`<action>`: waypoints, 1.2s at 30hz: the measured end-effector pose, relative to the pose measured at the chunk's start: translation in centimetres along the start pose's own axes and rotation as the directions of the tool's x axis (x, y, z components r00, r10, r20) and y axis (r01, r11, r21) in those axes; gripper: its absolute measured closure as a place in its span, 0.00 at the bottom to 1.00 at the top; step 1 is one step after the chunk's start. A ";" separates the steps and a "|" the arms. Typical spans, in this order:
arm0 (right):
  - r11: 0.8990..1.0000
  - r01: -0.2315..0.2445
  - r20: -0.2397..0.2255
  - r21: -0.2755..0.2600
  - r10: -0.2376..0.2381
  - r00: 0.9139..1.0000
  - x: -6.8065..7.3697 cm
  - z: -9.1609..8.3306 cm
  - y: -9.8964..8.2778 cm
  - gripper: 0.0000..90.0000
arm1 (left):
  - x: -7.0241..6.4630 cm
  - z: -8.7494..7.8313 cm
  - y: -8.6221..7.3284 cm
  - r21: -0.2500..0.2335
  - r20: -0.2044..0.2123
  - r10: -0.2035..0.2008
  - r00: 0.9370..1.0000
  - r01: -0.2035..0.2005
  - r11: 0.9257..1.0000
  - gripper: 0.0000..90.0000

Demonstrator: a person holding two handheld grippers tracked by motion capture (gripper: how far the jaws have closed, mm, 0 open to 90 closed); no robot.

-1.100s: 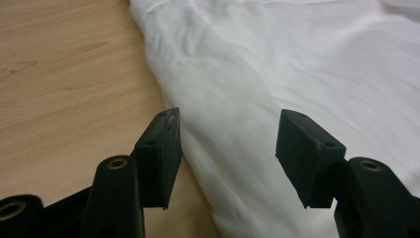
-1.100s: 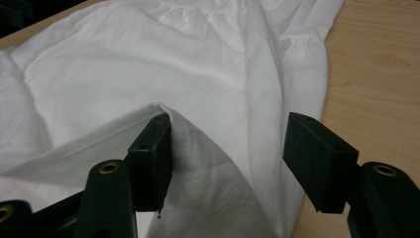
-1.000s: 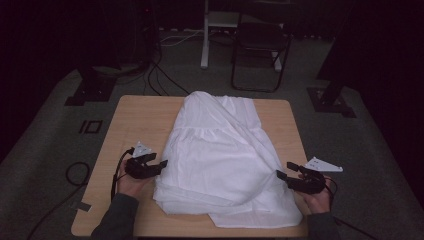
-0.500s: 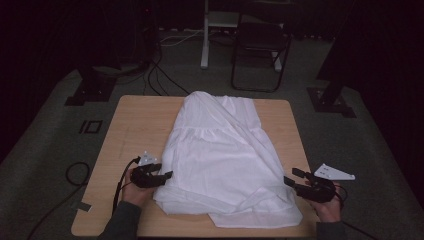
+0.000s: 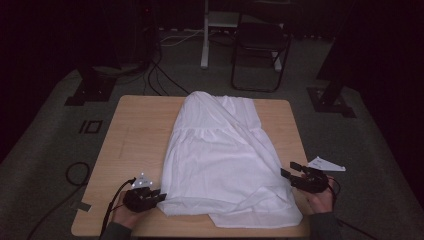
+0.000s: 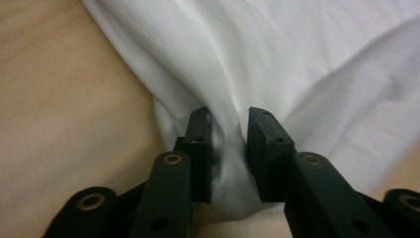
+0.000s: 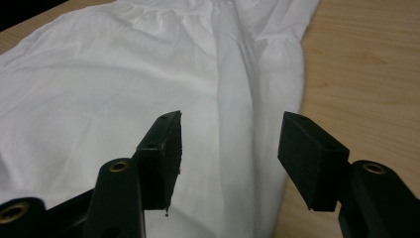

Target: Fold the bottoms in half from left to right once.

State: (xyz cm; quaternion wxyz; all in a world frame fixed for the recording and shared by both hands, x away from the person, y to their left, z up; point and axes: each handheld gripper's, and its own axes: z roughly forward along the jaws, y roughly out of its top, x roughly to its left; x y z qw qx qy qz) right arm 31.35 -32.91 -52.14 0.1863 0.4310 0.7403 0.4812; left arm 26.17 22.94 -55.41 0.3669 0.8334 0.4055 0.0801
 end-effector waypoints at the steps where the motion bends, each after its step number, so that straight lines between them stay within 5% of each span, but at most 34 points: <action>1: 1.000 0.005 -0.001 0.004 -0.005 1.000 0.0 0.4 0.2 0.47 | -0.1 -0.4 -0.5 0.003 0.010 -0.007 1.000 0.007 1.000 0.81; 7: 0.999 0.027 -0.004 0.026 -0.027 1.000 0.1 3.3 1.8 0.47 | -0.7 -2.1 -2.0 -0.003 0.029 -0.002 1.000 0.002 1.000 0.81; 11: 0.998 0.041 -0.002 0.038 -0.041 0.999 0.1 4.9 2.9 0.47 | 0.4 -3.3 -1.2 -0.093 -0.078 -0.033 0.996 0.026 0.995 0.61; 15: 0.998 0.035 0.009 0.047 -0.035 0.999 -0.5 6.4 3.7 0.47 | 2.9 -3.2 1.3 -0.190 -0.136 -0.089 0.987 0.063 0.980 0.54; 19: 0.997 0.016 0.016 0.081 -0.017 1.000 -1.1 8.5 4.2 0.47 | 5.3 -0.8 4.8 -0.214 -0.150 -0.124 0.981 0.091 0.973 0.48; 24: 0.993 0.030 0.021 0.114 -0.033 0.999 -0.9 10.7 4.9 0.47 | 8.0 4.1 8.7 -0.176 -0.171 -0.188 0.967 0.158 0.972 0.44; 28: 0.992 0.046 0.009 0.117 -0.047 0.999 -0.6 11.8 5.8 0.46 | 9.2 6.5 9.8 -0.136 -0.144 -0.227 0.963 0.208 0.969 0.43; 32: 0.985 0.053 0.031 0.162 -0.059 0.998 -0.5 14.0 6.2 0.49 | 9.3 7.7 10.6 -0.129 -0.103 -0.244 0.964 0.231 0.964 0.47; 34: 0.980 0.034 0.054 0.195 -0.045 0.998 -0.9 14.7 6.2 0.74 | 9.1 7.9 10.8 -0.105 -0.099 -0.216 0.971 0.206 0.973 0.62; 36: 0.984 0.027 0.126 0.174 -0.049 0.991 -1.4 14.5 6.3 0.96 | 9.1 8.0 10.7 -0.099 -0.108 -0.196 0.975 0.186 0.978 0.91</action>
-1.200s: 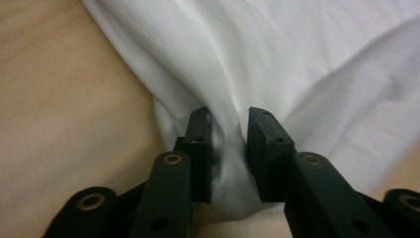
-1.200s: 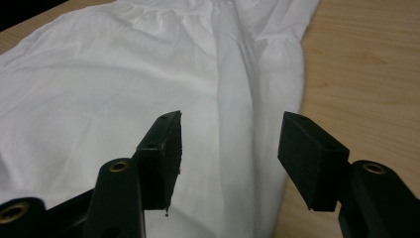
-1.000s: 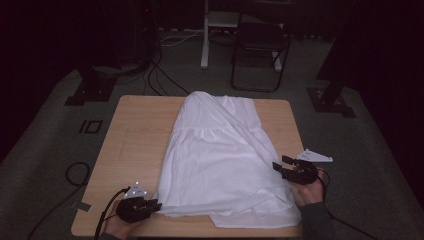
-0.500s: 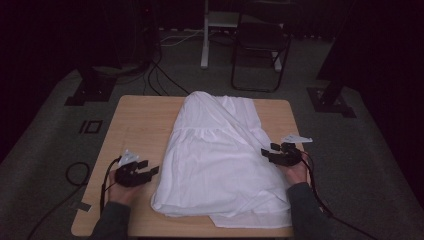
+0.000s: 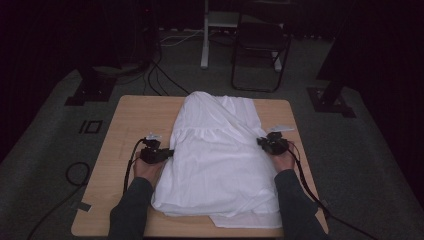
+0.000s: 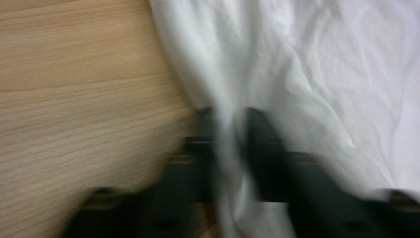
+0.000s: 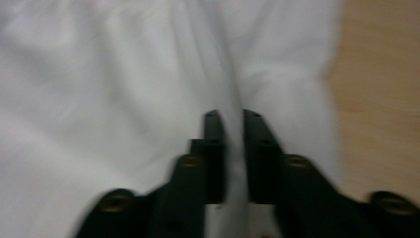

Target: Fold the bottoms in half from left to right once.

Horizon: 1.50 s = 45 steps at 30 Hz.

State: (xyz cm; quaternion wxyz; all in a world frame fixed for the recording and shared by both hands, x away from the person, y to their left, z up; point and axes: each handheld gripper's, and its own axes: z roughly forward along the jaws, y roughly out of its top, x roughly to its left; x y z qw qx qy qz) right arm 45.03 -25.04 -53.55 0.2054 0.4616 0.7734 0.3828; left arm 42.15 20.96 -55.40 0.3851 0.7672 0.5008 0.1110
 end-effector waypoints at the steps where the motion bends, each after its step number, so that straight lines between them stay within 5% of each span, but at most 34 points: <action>1: 0.997 -0.058 0.040 -0.051 0.060 0.997 -0.8 -0.8 0.1 0.99 | 0.1 -0.1 -0.1 -0.008 0.002 -0.011 1.000 0.011 1.000 0.98; 4: 0.985 -0.140 0.103 -0.098 0.150 0.983 -2.7 -1.7 -0.1 0.99 | 0.6 -1.0 -0.6 -0.032 -0.046 -0.021 0.999 0.019 0.999 0.99; 9: 0.989 -0.145 0.094 0.028 0.142 0.985 -3.3 0.7 -2.6 0.99 | 0.7 -2.5 -1.7 -0.080 -0.080 -0.013 0.997 0.007 0.997 1.00; 12: 0.987 -0.163 0.080 0.008 0.162 0.984 -2.9 0.4 -3.3 0.99 | 0.4 -3.5 -2.7 -0.087 -0.083 -0.002 0.997 -0.005 0.996 1.00; 20: 0.996 -0.083 0.042 0.042 0.081 0.996 -0.2 -2.7 -5.9 0.99 | -0.3 -6.9 -6.9 -0.076 -0.041 0.012 0.999 -0.015 0.997 0.99; 24: 0.996 -0.086 0.024 0.032 0.086 0.996 1.3 -4.8 -7.9 0.99 | -1.8 -8.1 -8.4 -0.040 -0.061 0.062 0.996 -0.065 0.997 0.99; 29: 0.994 -0.103 -0.007 0.045 0.104 0.995 3.1 -7.7 -10.5 0.99 | -3.0 -9.7 -10.4 -0.015 -0.056 0.077 0.995 -0.078 0.997 0.99; 33: 0.993 -0.092 -0.009 0.078 0.093 0.996 4.4 -9.5 -11.7 0.99 | -4.7 -10.3 -11.3 0.047 -0.054 0.154 0.987 -0.151 0.987 0.99; 36: 0.988 -0.095 -0.004 0.119 0.096 0.995 4.8 -10.3 -11.8 0.91 | -4.7 -11.1 -10.8 0.014 -0.052 0.155 0.987 -0.155 0.988 0.87; 37: 0.990 -0.079 -0.013 0.120 0.081 0.997 4.8 -10.3 -11.6 0.76 | -4.6 -11.3 -10.5 -0.007 -0.050 0.150 0.987 -0.151 0.989 0.71; 39: 0.996 -0.053 -0.018 0.066 0.054 0.998 4.8 -10.3 -10.6 0.60 | -4.0 -11.7 -9.2 -0.053 -0.071 0.131 0.989 -0.135 0.989 0.60; 42: 1.000 -0.017 -0.039 -0.006 0.016 0.999 4.9 -10.0 -7.7 0.55 | -2.9 -11.4 -6.4 -0.117 -0.102 0.112 0.988 -0.124 0.985 0.53; 45: 0.998 0.035 -0.066 -0.047 -0.038 0.997 5.3 -8.1 -4.3 0.54 | -2.2 -9.9 -4.0 -0.114 -0.098 0.103 0.990 -0.114 0.987 0.53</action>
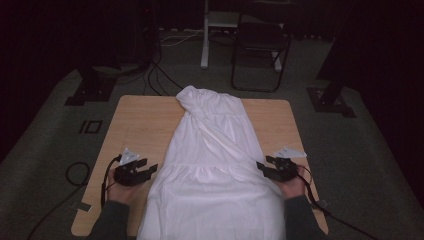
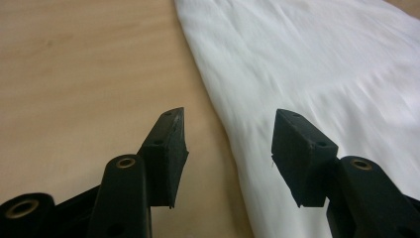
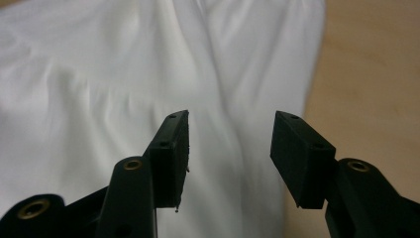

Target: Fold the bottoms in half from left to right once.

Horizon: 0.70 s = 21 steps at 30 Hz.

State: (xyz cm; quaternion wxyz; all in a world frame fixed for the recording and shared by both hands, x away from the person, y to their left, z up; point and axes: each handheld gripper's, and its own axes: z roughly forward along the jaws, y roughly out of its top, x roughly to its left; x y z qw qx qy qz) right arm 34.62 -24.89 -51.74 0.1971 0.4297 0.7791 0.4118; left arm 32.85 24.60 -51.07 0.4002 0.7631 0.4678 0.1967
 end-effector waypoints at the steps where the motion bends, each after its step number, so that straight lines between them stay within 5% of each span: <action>1: 1.000 0.009 -0.012 -0.006 -0.009 1.000 0.0 0.7 0.7 0.54 | 0.1 1.0 0.7 0.012 -0.006 0.000 1.000 0.000 1.000 0.53; 4: 1.000 0.007 -0.067 0.010 -0.006 0.998 0.1 4.6 3.2 0.56 | 0.0 3.3 1.8 0.043 -0.002 0.007 1.000 -0.007 0.999 0.53; 10: 0.997 0.039 -0.101 0.063 -0.032 0.994 0.5 10.1 5.5 0.58 | -0.8 6.6 2.0 0.096 0.005 0.015 1.000 -0.015 0.995 0.51; 13: 0.993 0.022 -0.107 0.117 -0.010 0.994 0.5 11.5 5.5 0.74 | -1.3 7.1 2.0 0.095 0.012 0.023 1.000 -0.024 0.995 0.50; 14: 0.989 0.053 -0.104 0.141 -0.039 0.994 0.4 11.6 5.5 0.91 | -1.4 7.1 2.0 0.093 0.013 0.025 1.000 -0.026 0.995 0.49; 15: 0.987 0.073 -0.086 0.142 -0.061 0.994 0.5 11.4 5.6 0.98 | -1.5 7.1 2.0 0.085 0.015 0.024 1.000 -0.025 0.996 0.49; 17: 0.994 0.081 -0.036 0.069 -0.078 0.996 0.2 9.3 6.1 0.99 | -1.7 7.0 2.0 0.080 0.018 0.025 1.000 -0.027 0.996 0.48; 21: 0.997 0.022 0.069 -0.077 -0.017 0.997 -1.7 4.9 7.0 1.00 | -1.7 6.9 2.3 0.075 0.006 0.026 1.000 -0.026 0.997 0.48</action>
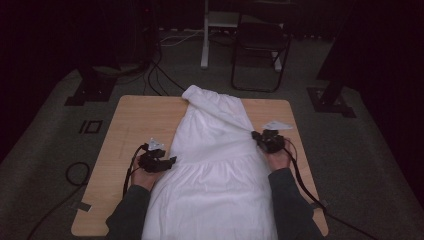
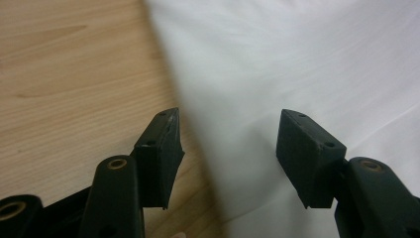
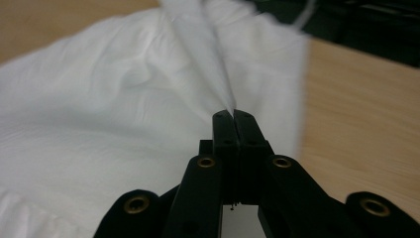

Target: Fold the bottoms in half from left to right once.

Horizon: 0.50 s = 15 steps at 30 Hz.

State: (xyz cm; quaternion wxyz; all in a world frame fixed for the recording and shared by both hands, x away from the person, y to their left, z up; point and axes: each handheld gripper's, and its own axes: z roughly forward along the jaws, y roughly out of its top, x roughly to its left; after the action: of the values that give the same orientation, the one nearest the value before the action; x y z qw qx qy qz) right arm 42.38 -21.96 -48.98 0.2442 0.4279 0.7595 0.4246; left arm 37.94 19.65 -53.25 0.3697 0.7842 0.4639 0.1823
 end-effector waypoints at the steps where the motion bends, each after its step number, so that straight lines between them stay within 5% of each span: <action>1: 1.000 -0.029 0.031 -0.006 0.029 0.999 -1.0 -0.5 -0.1 0.99 | 0.1 0.0 0.1 -0.001 0.002 -0.006 1.000 0.006 1.000 0.48; 5: 0.991 -0.118 0.063 0.067 0.114 0.991 -3.3 0.9 -2.3 0.99 | 0.2 0.4 1.0 -0.013 -0.007 -0.016 1.000 0.016 1.000 0.46; 8: 0.984 -0.121 0.067 0.130 0.113 0.991 -3.6 2.7 -4.1 0.99 | 0.1 1.9 2.3 -0.011 0.002 -0.036 0.999 0.036 0.999 0.44; 15: 0.977 -0.142 0.070 0.160 0.133 0.989 -3.5 4.4 -5.7 0.98 | -0.2 5.8 2.9 0.062 -0.023 -0.056 0.998 0.058 0.996 0.41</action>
State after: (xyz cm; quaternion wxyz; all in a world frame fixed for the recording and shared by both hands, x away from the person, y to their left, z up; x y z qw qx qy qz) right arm 44.90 -24.60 -56.15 0.2007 0.5105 0.7529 0.3636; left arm 43.21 16.18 -54.93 0.3450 0.7799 0.4955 0.1651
